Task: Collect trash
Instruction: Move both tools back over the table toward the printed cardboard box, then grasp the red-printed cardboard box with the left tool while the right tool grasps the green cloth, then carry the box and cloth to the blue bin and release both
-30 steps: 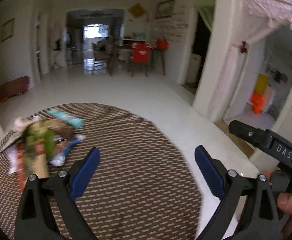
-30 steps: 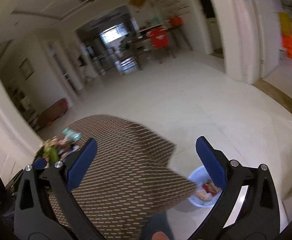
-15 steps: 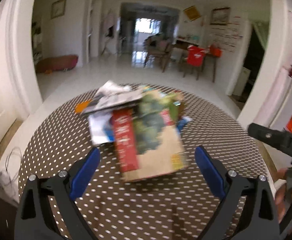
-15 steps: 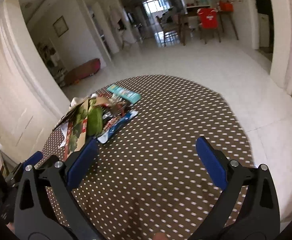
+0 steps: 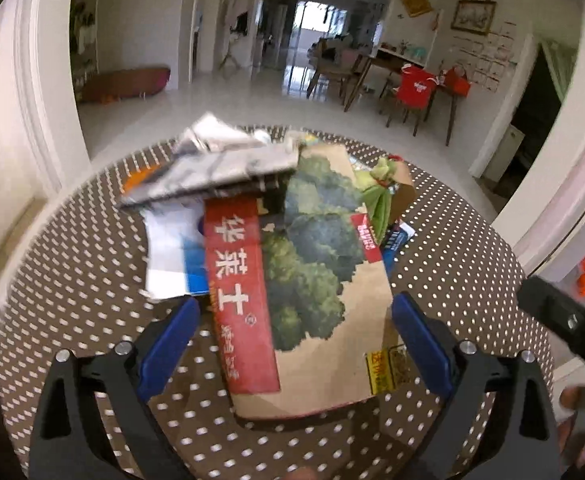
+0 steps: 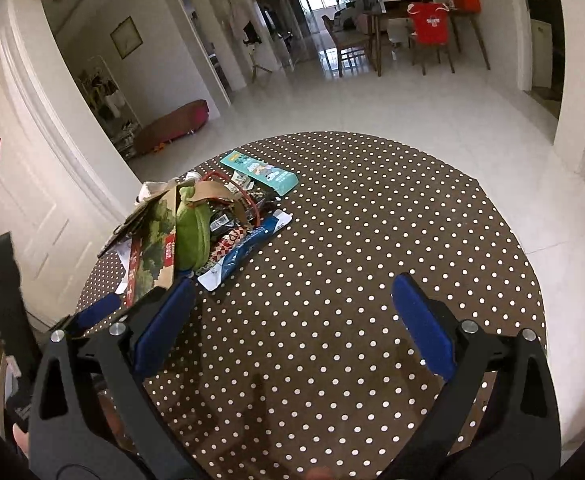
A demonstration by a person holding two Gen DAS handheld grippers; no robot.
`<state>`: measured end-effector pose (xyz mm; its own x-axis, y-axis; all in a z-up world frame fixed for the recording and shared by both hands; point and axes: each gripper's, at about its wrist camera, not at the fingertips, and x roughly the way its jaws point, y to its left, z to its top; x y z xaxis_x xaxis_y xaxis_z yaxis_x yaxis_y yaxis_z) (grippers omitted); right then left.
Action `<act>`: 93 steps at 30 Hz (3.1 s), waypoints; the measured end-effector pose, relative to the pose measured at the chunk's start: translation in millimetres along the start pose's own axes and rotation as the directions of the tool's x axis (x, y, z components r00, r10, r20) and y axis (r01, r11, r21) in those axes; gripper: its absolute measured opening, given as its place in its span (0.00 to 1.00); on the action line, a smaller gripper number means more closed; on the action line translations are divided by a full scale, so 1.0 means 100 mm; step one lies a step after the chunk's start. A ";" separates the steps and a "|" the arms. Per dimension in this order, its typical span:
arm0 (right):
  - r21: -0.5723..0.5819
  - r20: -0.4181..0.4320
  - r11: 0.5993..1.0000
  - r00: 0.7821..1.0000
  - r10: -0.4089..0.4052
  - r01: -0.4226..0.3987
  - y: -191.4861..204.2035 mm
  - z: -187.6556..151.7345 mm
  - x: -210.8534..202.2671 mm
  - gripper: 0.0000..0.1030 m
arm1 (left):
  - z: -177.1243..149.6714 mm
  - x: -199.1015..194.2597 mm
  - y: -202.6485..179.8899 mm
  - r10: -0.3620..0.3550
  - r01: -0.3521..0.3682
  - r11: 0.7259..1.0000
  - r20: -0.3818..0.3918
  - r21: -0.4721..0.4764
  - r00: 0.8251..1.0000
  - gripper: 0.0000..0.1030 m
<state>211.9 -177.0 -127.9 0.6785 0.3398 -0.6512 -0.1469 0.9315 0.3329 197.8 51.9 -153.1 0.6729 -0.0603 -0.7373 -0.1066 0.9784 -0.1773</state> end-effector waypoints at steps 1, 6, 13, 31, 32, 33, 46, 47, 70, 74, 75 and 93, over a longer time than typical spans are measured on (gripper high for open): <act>-0.001 -0.001 1.000 1.000 0.002 -0.002 -0.01 0.00 0.00 0.94 | -0.01 0.06 -0.01 -0.008 0.007 1.000 -0.023 -0.024 1.000 0.92; 0.002 -0.005 1.000 1.000 0.011 -0.011 -0.03 0.01 0.04 0.94 | 0.14 0.22 0.03 -0.046 0.040 0.995 -0.067 -0.092 0.997 0.93; 0.003 -0.011 1.000 1.000 0.016 -0.016 -0.04 0.02 0.08 0.94 | 0.15 0.33 -0.06 -0.138 0.129 0.984 -0.071 -0.121 0.988 0.93; -0.053 -0.098 0.983 0.980 0.172 -0.177 0.47 0.31 0.70 0.94 | -0.44 -0.18 0.27 -0.201 0.200 0.978 -0.023 -0.055 0.979 0.85; -0.050 -0.105 0.981 0.978 0.180 -0.186 0.51 0.35 0.78 0.93 | -0.46 -0.20 0.29 -0.195 0.193 0.980 -0.020 -0.054 0.981 0.85; -0.037 -0.111 0.981 0.976 0.187 -0.192 0.53 0.39 0.89 0.88 | -0.47 -0.22 0.31 -0.188 0.187 0.981 -0.019 -0.054 0.982 0.85; 0.019 -0.016 0.953 0.953 0.301 -0.301 0.30 0.44 0.35 0.19 | -0.47 -0.35 0.16 -0.187 0.187 0.982 0.025 -0.027 0.982 0.57; 0.024 -0.003 0.951 0.952 0.307 -0.307 0.23 0.43 0.25 0.19 | -0.47 -0.35 0.15 -0.197 0.197 0.980 0.008 -0.021 0.980 0.23; 0.063 0.099 0.967 0.966 0.239 -0.245 -0.56 0.10 -0.67 0.19 | -0.31 -0.09 -0.35 -0.288 0.287 0.958 0.029 0.024 0.957 0.12; 0.077 0.133 0.970 0.967 0.217 -0.229 -0.74 0.06 -0.90 0.19 | -0.28 -0.21 -0.58 -0.344 0.339 0.938 0.062 0.076 0.937 0.10; 0.082 0.145 0.971 0.967 0.211 -0.224 -0.80 0.06 -0.96 0.19 | -0.28 -0.23 -0.65 -0.354 0.347 0.933 0.067 0.094 0.933 0.10; 0.361 0.205 0.931 0.970 -0.134 0.052 -2.71 -0.38 -1.71 0.19 | -0.35 -0.15 -2.79 -0.567 0.551 0.749 -0.075 0.368 0.821 0.10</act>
<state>108.6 -482.8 -132.4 0.8251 0.1783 -0.5362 0.1584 0.8379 0.5223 191.7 -227.0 -114.8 0.5575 -0.6187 -0.5536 0.5604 0.7724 -0.2988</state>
